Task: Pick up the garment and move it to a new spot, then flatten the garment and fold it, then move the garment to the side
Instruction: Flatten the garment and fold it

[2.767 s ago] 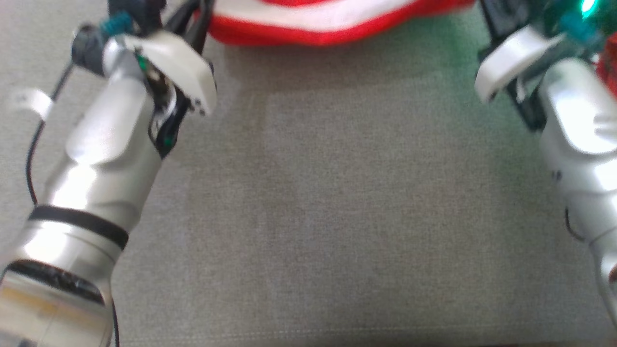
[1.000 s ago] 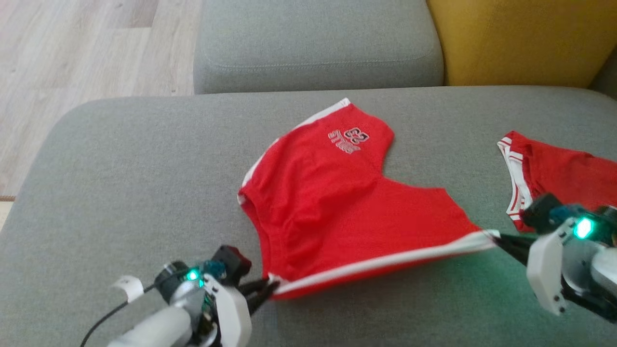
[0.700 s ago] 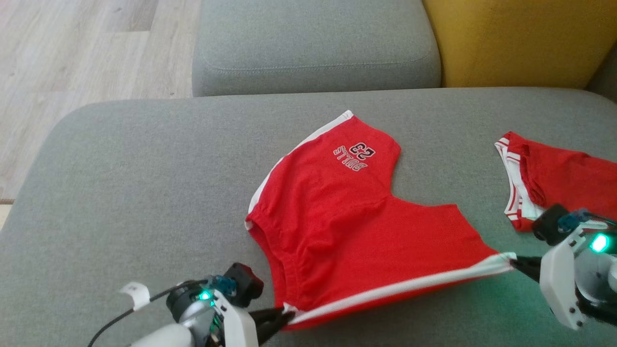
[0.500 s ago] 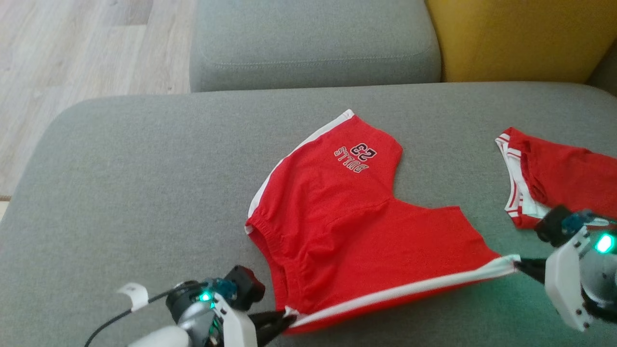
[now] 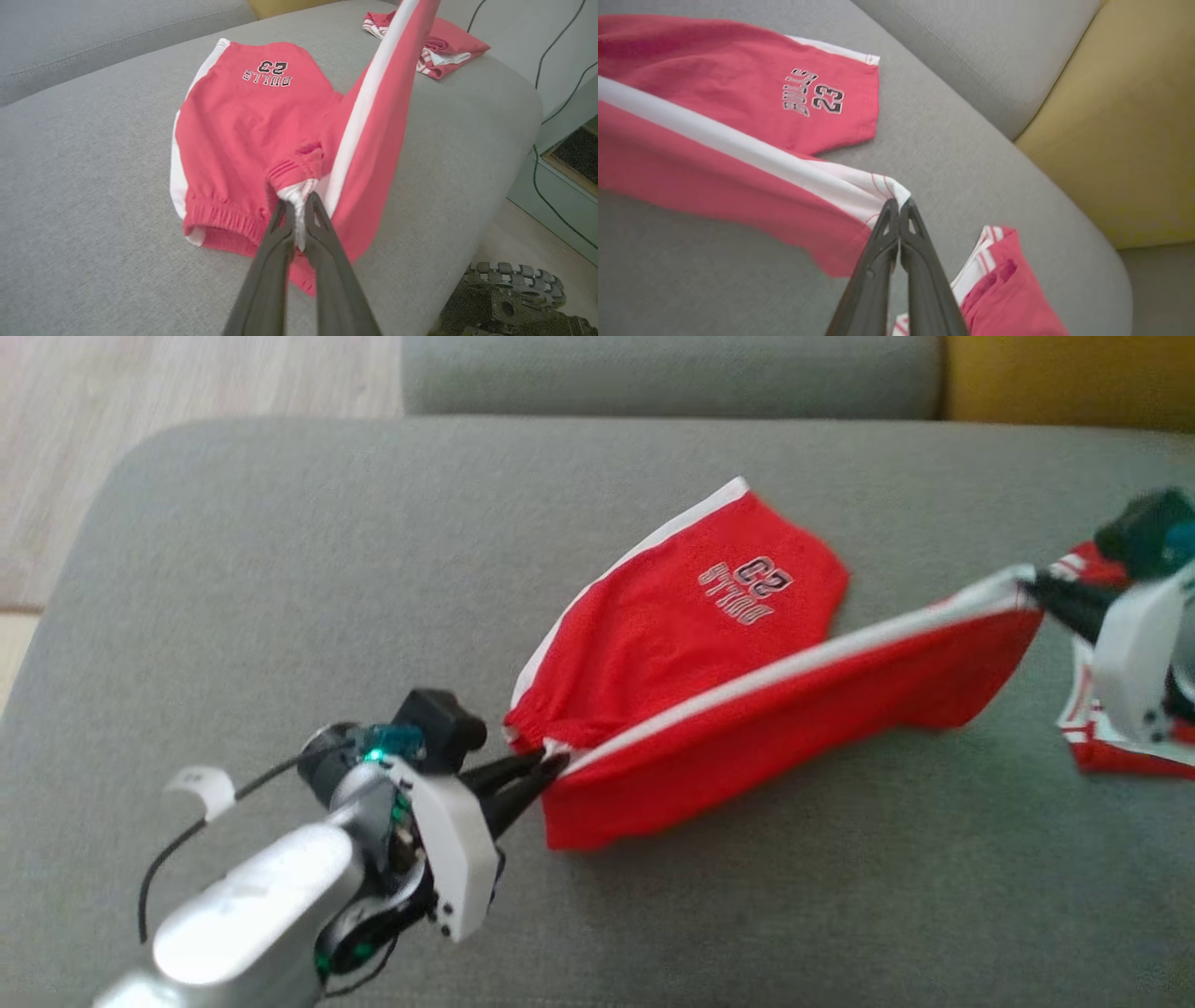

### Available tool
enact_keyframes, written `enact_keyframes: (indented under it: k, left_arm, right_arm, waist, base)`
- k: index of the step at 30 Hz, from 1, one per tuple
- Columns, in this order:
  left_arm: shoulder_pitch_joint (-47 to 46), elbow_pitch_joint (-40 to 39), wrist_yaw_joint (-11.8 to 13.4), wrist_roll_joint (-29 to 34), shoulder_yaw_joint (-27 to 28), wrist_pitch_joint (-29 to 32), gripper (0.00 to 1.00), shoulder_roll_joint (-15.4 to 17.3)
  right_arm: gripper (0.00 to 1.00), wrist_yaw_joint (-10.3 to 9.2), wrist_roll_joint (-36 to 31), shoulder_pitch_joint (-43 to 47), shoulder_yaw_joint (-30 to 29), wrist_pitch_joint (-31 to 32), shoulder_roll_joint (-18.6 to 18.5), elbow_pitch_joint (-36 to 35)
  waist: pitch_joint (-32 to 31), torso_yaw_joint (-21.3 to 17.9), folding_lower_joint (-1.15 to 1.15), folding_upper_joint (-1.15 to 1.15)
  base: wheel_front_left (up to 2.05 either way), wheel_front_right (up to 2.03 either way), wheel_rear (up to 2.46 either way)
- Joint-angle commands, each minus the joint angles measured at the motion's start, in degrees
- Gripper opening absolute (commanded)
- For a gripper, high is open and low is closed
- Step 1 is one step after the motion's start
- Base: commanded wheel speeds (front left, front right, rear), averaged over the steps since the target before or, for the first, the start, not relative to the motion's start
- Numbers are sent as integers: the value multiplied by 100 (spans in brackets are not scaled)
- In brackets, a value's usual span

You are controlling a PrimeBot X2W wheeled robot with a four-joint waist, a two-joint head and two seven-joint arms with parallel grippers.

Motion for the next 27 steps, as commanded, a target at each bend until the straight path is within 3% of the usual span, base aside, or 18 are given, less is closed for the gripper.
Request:
enact_keyframes:
  k: [1, 14, 27]
  left_arm:
    - [-358, -37, 22, 12, 307, -52, 0, 106]
    - [-1318, 874, -182, 123, 333, -300, 0, -624]
    - [-1887, 1890, -295, 353, 89, -705, 0, -1268]
  right_arm:
    - [0, -5, -129, -215, -82, -78, -92, 67]
    - [0, -5, -697, -1713, 184, -185, 417, 937]
    - [0, -5, -971, -2096, 231, -153, 706, 1444]
  waist:
    - [302, 274, -1, 0]
    - [1287, 1063, -1, 0]
    - [1797, 1483, -1, 0]
  base:
    - [0, 0, 0]
    - [0, 0, 0]
    - [0, 0, 0]
